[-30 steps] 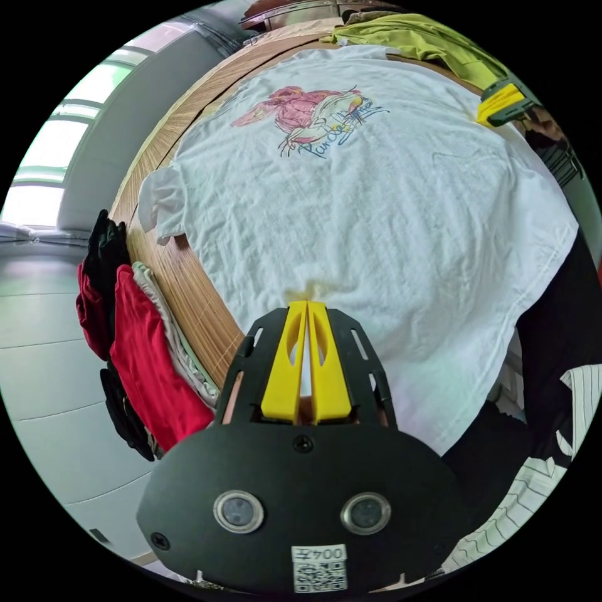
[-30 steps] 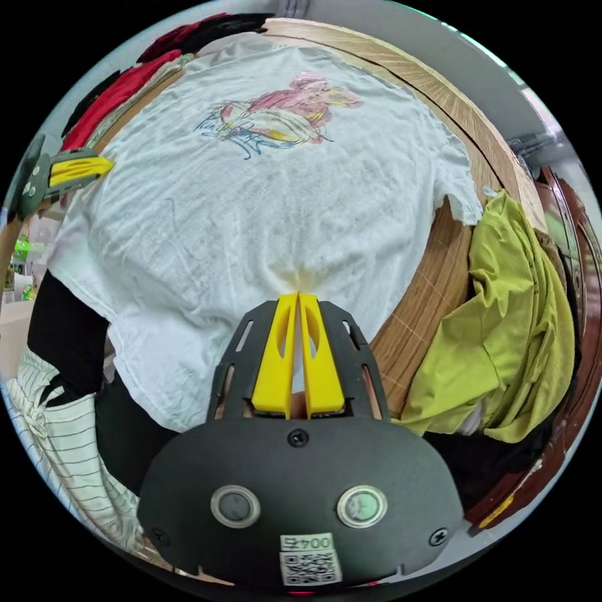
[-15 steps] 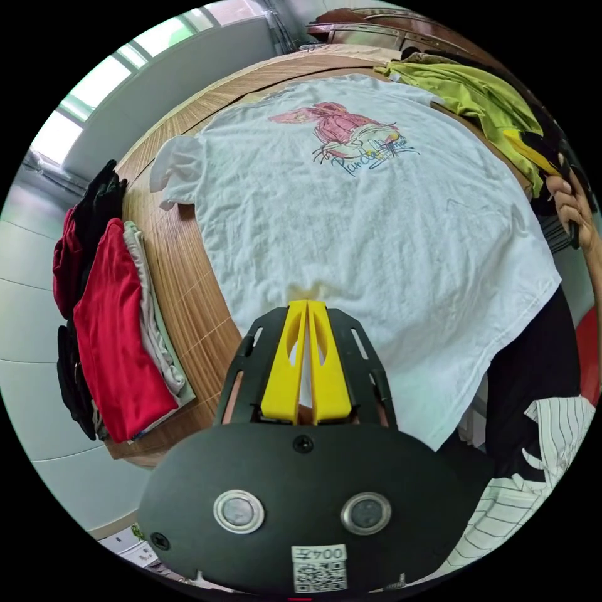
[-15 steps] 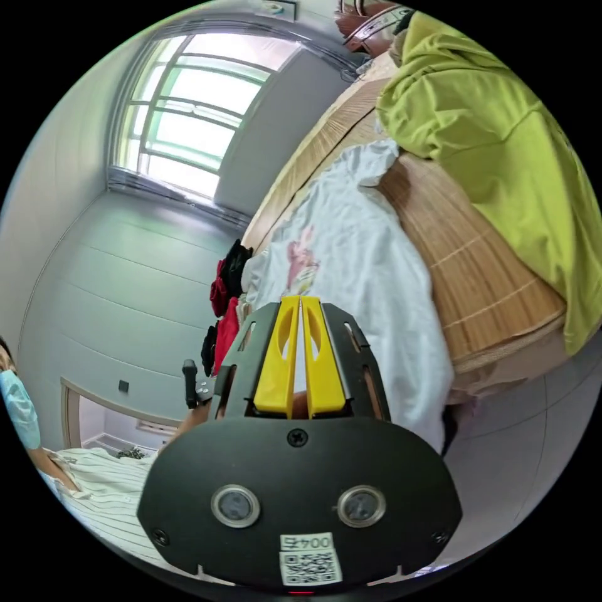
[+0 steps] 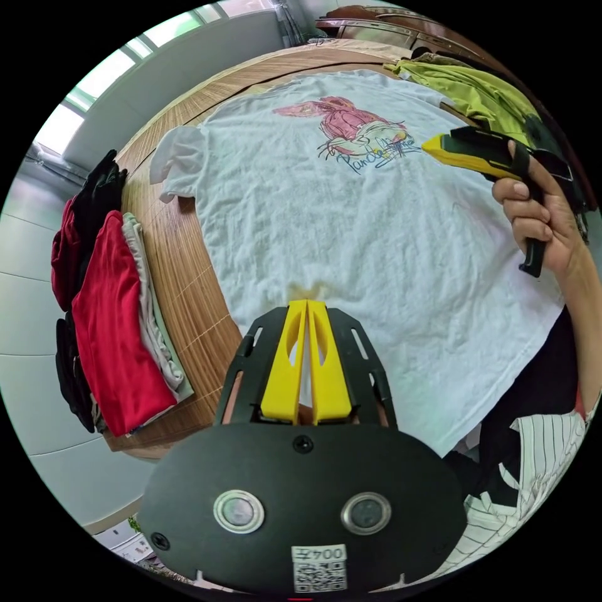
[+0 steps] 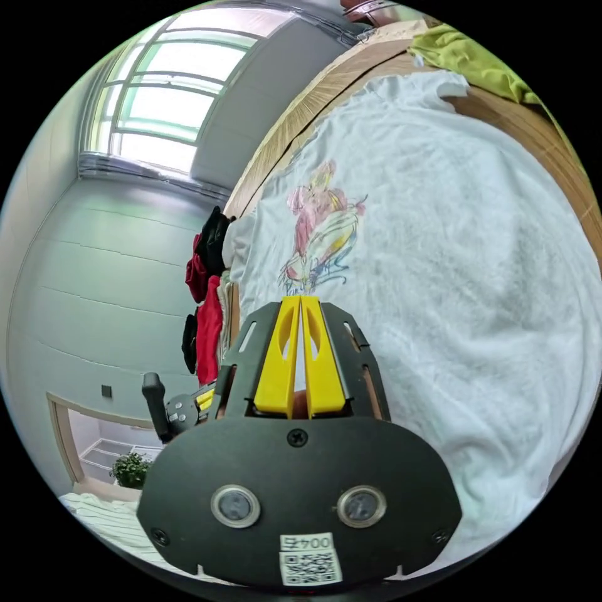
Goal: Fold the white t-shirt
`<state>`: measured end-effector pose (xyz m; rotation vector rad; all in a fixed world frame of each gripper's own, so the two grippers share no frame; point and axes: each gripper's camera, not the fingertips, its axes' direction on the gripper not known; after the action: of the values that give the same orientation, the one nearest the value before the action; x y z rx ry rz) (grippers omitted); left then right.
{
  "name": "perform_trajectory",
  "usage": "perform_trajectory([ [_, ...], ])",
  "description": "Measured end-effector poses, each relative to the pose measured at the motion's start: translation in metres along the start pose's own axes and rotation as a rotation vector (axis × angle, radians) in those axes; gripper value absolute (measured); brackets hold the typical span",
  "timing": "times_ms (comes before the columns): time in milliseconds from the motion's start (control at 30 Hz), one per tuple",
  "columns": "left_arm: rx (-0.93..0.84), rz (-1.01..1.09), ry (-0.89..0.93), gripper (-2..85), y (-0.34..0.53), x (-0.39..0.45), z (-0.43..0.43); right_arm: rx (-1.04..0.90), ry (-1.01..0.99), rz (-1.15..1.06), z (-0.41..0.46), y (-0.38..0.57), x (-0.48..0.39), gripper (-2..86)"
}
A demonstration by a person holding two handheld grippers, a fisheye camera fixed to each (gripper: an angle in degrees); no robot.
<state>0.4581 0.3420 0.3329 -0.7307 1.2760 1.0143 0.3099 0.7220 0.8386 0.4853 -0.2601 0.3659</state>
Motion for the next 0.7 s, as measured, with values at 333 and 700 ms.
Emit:
perform_trajectory([
  [333,-0.065,0.004,0.001,0.9,-0.044,-0.029,0.019,0.255,0.071,0.008,-0.033,-0.031,0.0,-0.7],
  [700,0.229,-0.073,-0.282,0.9,-0.21,-0.119,-0.024,0.18,-0.034,0.124,-0.014,-0.033,0.045,-0.7],
])
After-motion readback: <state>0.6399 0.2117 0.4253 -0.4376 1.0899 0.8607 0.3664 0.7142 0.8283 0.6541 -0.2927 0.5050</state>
